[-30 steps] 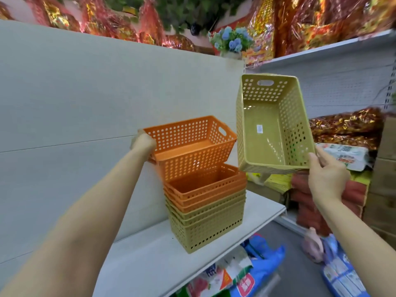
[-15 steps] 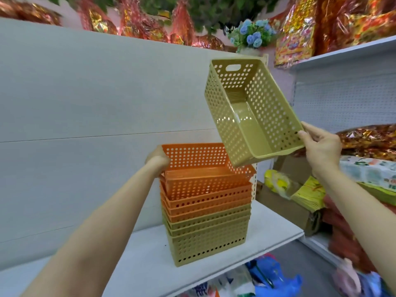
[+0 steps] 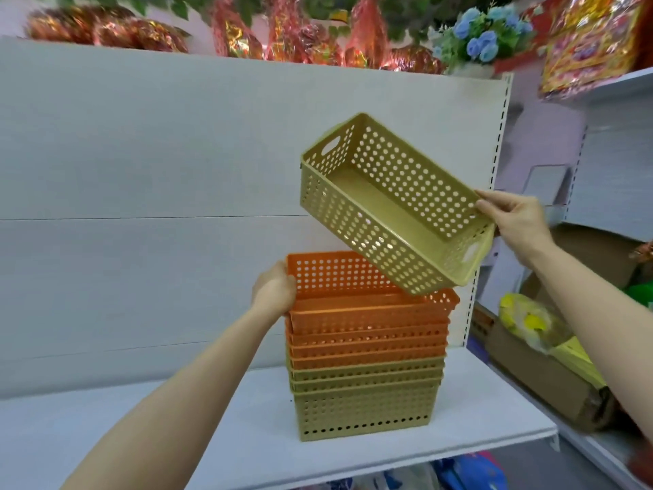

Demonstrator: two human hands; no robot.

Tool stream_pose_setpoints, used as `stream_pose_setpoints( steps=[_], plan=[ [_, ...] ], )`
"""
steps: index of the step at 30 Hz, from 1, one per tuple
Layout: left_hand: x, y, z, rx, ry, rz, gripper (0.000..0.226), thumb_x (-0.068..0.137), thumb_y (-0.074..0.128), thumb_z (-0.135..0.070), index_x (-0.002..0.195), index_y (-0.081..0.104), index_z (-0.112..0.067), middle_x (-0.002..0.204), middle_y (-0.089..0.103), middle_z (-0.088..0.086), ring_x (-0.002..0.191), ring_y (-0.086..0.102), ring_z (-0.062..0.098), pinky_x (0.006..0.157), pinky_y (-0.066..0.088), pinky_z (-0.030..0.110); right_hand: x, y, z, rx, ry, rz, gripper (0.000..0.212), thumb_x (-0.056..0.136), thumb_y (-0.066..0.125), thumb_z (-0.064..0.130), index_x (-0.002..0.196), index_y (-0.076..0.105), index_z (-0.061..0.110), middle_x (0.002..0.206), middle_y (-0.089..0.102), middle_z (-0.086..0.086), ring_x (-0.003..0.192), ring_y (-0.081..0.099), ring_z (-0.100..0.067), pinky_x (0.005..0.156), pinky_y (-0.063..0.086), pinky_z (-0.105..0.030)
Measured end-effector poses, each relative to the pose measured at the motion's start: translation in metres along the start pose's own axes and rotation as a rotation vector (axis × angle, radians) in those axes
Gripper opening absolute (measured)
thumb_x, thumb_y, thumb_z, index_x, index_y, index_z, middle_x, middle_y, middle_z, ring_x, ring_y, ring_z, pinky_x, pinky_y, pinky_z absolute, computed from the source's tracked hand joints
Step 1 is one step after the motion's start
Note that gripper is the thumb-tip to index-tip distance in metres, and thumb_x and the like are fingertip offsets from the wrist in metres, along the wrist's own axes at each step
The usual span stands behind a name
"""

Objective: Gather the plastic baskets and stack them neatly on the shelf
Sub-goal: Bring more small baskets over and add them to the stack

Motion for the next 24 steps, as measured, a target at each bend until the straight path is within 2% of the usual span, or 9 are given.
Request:
stream_pose_setpoints(
  steps=[2,4,7,9,11,13,18,20,24],
  plan=[
    [0.001,0.002,0.001,0.016,-0.020,-0.003,0.032,0.101,0.034,-0.025,0.113,0.061,-0.013,0.100,0.071,0.013,0.070,0.071,0.031,0.066,0.061,0.038,0.015,0.008,-0.002,-0.008,0.006,0.034,0.032,0.092,0.062,0.007,0.123,0.062,0.010,0.078,0.072,0.023,0.065,0.063,0.006,0.062,0.055,-0.018],
    [0.003,0.000,0.004,-0.071,-0.099,0.022,0.050,0.104,0.026,-0.043,0.123,0.060,-0.013,0.114,0.070,0.016,0.089,0.071,0.034,0.084,0.060,0.045,0.028,0.014,0.002,-0.019,-0.011,0.053,0.031,0.091,0.063,0.009,0.123,0.064,0.007,0.099,0.074,0.004,0.068,0.062,0.005,0.065,0.054,-0.016],
    [0.007,-0.026,0.008,-0.641,-0.291,-0.002,0.075,0.100,0.017,-0.065,0.154,0.035,-0.017,0.156,0.041,0.014,0.135,0.047,0.037,0.111,0.041,0.050,0.044,0.024,0.008,-0.015,-0.043,0.105,0.032,0.091,0.062,0.004,0.123,0.062,-0.002,0.114,0.064,-0.007,0.070,0.061,0.016,0.077,0.050,-0.007],
    [0.007,-0.052,-0.010,-0.982,-0.136,0.001,0.073,0.100,0.014,-0.065,0.159,0.022,-0.023,0.165,0.027,0.005,0.145,0.036,0.031,0.116,0.033,0.049,0.051,0.034,0.010,-0.025,-0.032,0.161,0.032,0.091,0.061,0.002,0.123,0.061,-0.003,0.114,0.063,-0.006,0.071,0.061,0.017,0.080,0.049,-0.006],
    [-0.003,-0.066,-0.043,-1.077,0.106,0.155,0.070,0.101,0.013,-0.064,0.157,0.030,-0.025,0.160,0.039,-0.001,0.142,0.043,0.021,0.113,0.037,0.042,0.055,0.047,0.009,-0.058,-0.017,0.219,0.030,0.091,0.063,0.004,0.121,0.065,0.001,0.113,0.066,-0.006,0.076,0.064,0.010,0.083,0.049,-0.008],
    [-0.016,-0.064,-0.068,-0.962,0.227,0.261,0.061,0.103,0.017,-0.058,0.146,0.047,-0.026,0.139,0.063,-0.004,0.125,0.060,0.011,0.102,0.045,0.034,0.058,0.056,0.006,-0.071,0.005,0.229,0.028,0.090,0.066,0.010,0.117,0.069,0.008,0.105,0.070,-0.002,0.084,0.065,-0.001,0.078,0.049,-0.007],
    [-0.032,-0.042,-0.063,-0.816,0.127,0.268,0.030,0.106,0.030,-0.048,0.123,0.051,-0.035,0.113,0.069,-0.009,0.104,0.066,0.008,0.083,0.051,0.028,0.054,0.056,-0.015,0.301,0.262,0.095,0.025,0.089,0.067,0.024,0.107,0.071,0.007,0.078,0.071,-0.002,0.057,0.067,-0.012,0.061,0.055,-0.032],
    [-0.038,-0.032,-0.059,-0.787,0.104,0.267,0.034,0.106,0.029,-0.048,0.129,0.048,-0.032,0.115,0.066,-0.012,0.103,0.063,0.003,0.085,0.051,0.027,0.041,0.060,-0.018,0.359,0.289,0.107,0.015,0.088,0.067,0.019,0.095,0.074,0.008,0.085,0.070,-0.010,0.068,0.067,-0.020,0.067,0.051,-0.035],
    [-0.043,-0.019,-0.039,-0.711,0.071,0.148,0.040,0.104,0.029,-0.053,0.126,0.052,-0.029,0.114,0.065,-0.011,0.102,0.061,0.000,0.078,0.045,0.022,0.006,0.070,-0.046,0.381,0.351,0.134,0.029,0.088,0.065,0.017,0.100,0.069,-0.008,0.093,0.067,-0.020,0.087,0.060,-0.031,0.078,0.044,-0.043]
  ],
)
Point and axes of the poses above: each hand's wrist, its own x-axis towards the middle knuckle, its own y-axis out of the palm, z = x × y, the point moved 6 cm from there along x, towards the middle knuckle
